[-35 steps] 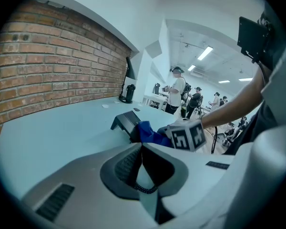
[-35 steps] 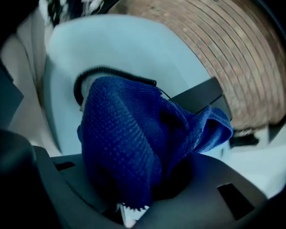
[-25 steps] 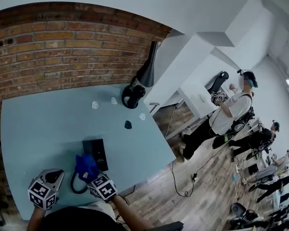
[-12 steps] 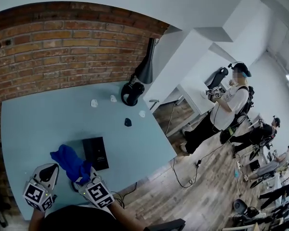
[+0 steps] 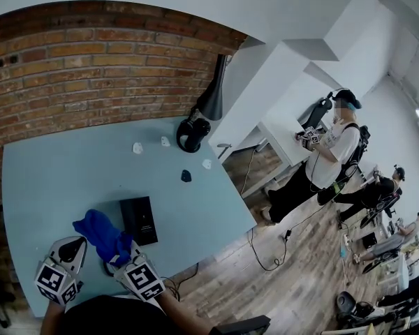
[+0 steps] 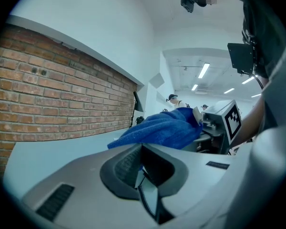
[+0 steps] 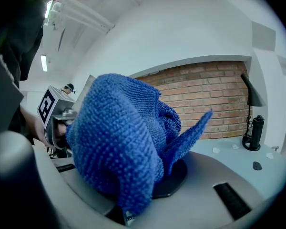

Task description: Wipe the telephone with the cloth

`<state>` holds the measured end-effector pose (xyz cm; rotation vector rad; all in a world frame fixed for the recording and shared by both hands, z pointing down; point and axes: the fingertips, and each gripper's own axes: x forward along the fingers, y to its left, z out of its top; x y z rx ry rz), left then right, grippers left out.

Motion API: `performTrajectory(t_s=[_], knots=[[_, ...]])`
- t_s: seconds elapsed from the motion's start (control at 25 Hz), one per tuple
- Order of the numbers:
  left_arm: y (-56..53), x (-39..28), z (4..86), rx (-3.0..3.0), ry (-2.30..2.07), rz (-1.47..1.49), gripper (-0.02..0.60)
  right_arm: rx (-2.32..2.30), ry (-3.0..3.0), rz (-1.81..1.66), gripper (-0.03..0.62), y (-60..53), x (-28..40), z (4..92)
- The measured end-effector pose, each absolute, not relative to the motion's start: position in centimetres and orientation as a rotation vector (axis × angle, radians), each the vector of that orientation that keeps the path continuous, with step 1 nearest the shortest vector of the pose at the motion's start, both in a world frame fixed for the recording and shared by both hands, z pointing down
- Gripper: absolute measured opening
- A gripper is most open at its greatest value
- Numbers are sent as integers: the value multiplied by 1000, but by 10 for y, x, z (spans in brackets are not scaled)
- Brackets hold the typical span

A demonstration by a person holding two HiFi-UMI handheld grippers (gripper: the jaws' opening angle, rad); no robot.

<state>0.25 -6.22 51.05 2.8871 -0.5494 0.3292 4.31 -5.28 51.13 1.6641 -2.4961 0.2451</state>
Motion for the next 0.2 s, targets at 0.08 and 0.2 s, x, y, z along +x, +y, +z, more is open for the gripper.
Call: performTrajectory(t_s=[0.08,0.2], knots=[[-61,3,515,2889,-543,331,-9,1670,-2492,246,75,-52,45,512],[-58,4,518,2889,-533,344,-9,1690,-2480,245,75,-51,47,515]])
